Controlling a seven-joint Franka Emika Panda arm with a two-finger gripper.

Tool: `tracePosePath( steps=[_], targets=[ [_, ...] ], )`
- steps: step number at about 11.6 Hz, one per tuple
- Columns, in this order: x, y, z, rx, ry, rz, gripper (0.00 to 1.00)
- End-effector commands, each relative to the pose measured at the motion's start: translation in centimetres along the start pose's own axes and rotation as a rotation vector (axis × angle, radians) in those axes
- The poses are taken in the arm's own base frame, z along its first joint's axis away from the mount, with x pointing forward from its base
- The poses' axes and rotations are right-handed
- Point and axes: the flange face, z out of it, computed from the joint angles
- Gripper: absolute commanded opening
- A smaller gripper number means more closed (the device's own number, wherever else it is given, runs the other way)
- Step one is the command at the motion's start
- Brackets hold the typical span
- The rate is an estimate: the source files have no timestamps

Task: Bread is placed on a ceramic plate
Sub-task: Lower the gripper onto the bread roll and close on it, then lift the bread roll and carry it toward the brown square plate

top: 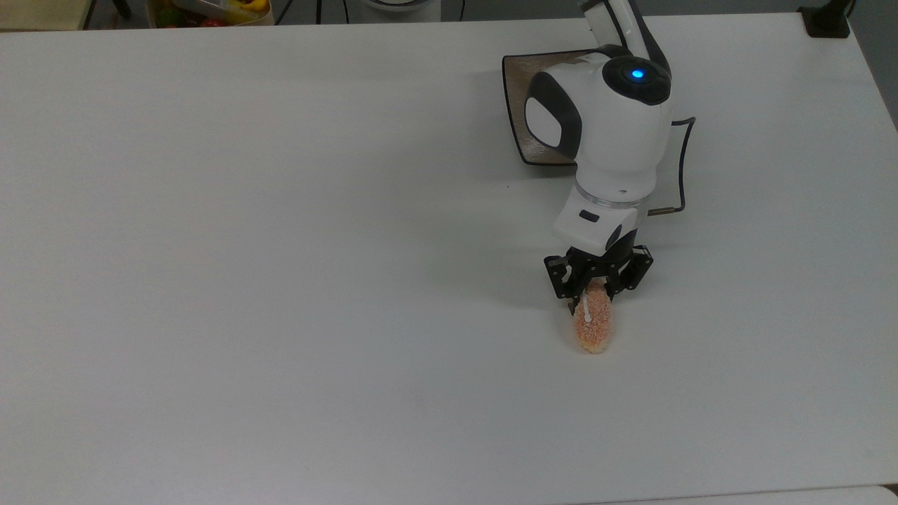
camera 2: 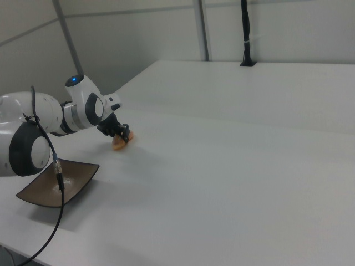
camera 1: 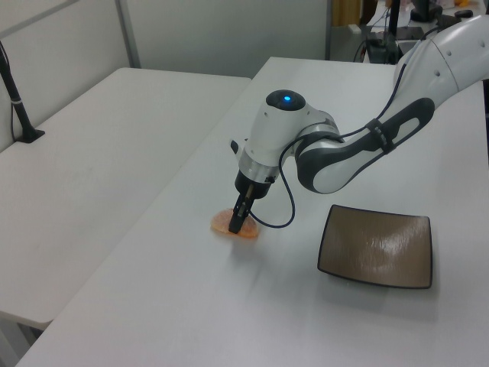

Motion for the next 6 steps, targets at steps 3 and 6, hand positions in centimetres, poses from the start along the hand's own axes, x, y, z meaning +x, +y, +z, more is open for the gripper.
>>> tracePosePath(
  steps=[3, 6],
  targets=[
    [1.2, 1.3, -5.2, -0.032, 0.008, 0.036, 0.27],
    [1.4, 3.4, -10.5, -0.077, -0.063, 0.06, 0.28]
  ],
)
